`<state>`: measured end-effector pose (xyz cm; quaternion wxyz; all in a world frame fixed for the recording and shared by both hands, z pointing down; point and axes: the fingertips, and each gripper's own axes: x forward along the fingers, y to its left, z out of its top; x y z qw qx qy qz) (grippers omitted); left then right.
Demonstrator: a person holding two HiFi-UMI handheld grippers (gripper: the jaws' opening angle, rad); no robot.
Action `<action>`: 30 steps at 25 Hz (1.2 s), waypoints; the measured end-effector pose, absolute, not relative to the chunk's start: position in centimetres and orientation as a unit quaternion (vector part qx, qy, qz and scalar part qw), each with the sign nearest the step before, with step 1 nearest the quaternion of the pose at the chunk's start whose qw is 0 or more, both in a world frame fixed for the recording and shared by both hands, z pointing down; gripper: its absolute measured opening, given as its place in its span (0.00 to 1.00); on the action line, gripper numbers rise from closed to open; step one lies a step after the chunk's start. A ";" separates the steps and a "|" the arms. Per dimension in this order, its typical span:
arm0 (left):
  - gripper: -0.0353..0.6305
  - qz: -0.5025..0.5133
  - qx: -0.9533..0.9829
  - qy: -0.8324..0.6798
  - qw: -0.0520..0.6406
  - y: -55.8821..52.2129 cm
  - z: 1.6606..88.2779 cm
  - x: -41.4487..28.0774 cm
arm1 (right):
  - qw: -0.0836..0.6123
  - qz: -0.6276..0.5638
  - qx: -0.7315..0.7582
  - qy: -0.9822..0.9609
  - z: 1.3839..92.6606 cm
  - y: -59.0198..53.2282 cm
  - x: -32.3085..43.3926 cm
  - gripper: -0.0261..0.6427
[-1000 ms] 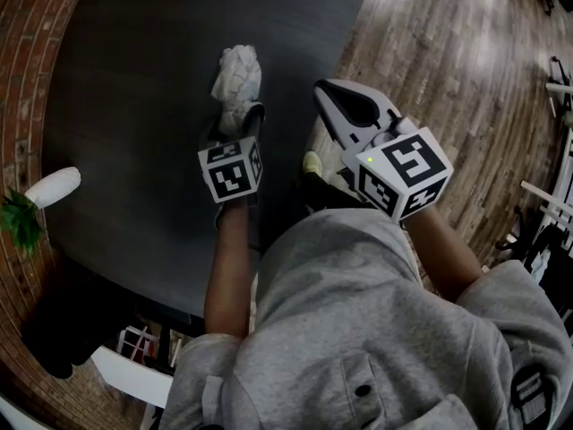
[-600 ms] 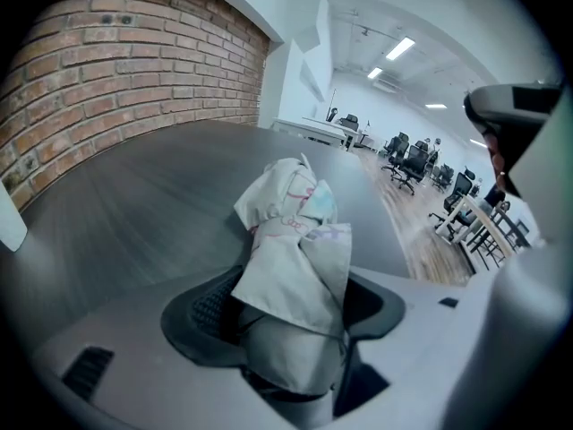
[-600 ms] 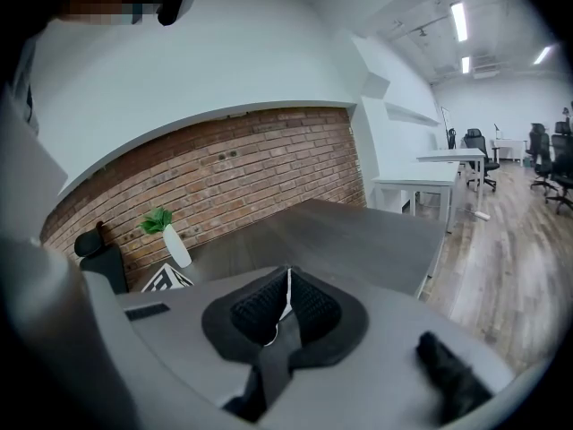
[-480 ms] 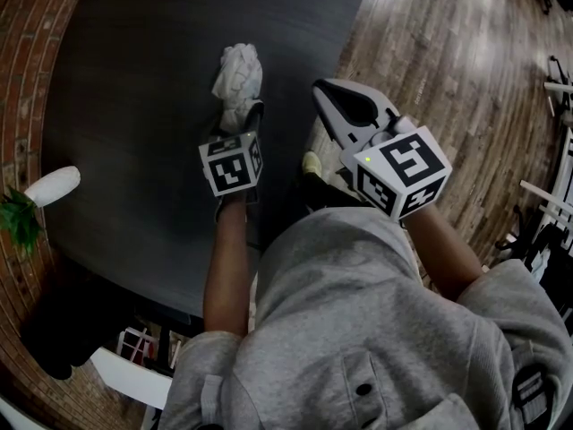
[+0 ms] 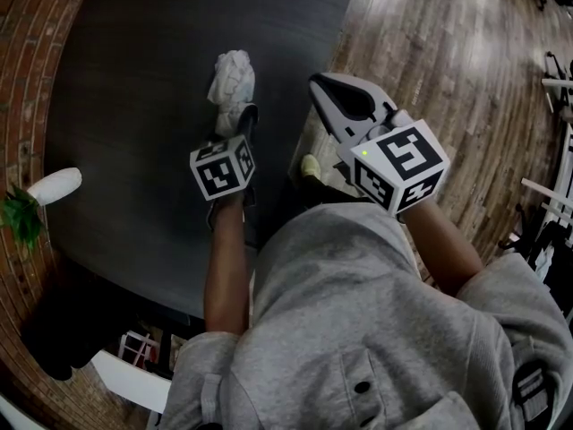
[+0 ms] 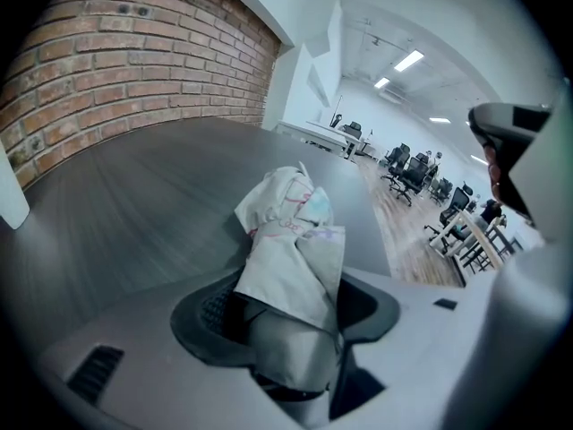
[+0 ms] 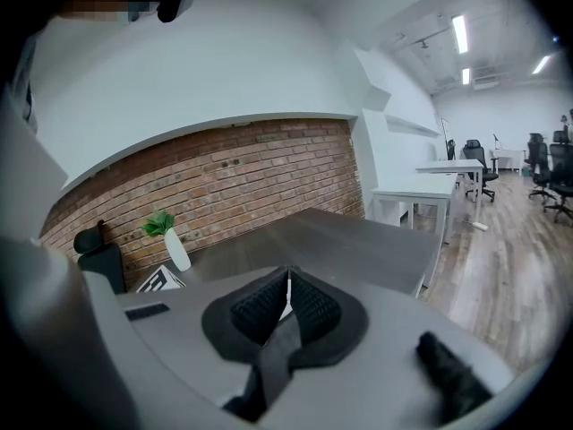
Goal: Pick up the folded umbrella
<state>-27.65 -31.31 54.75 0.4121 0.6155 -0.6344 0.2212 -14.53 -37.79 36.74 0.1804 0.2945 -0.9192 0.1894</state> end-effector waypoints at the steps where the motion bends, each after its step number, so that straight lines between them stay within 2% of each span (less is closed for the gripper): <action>1: 0.44 0.221 0.615 -0.636 0.410 -31.1 54.5 -27.6 | 0.179 0.188 0.295 -0.919 36.6 -37.7 -14.3 0.08; 12: 0.44 0.177 0.612 -0.662 0.394 -28.6 51.2 -27.2 | 0.162 0.175 0.298 -0.924 35.0 -36.8 -11.6 0.08; 30: 0.44 0.073 0.627 -0.702 0.330 -22.9 39.5 -22.7 | 0.127 0.162 0.303 -0.931 32.5 -33.3 -5.8 0.08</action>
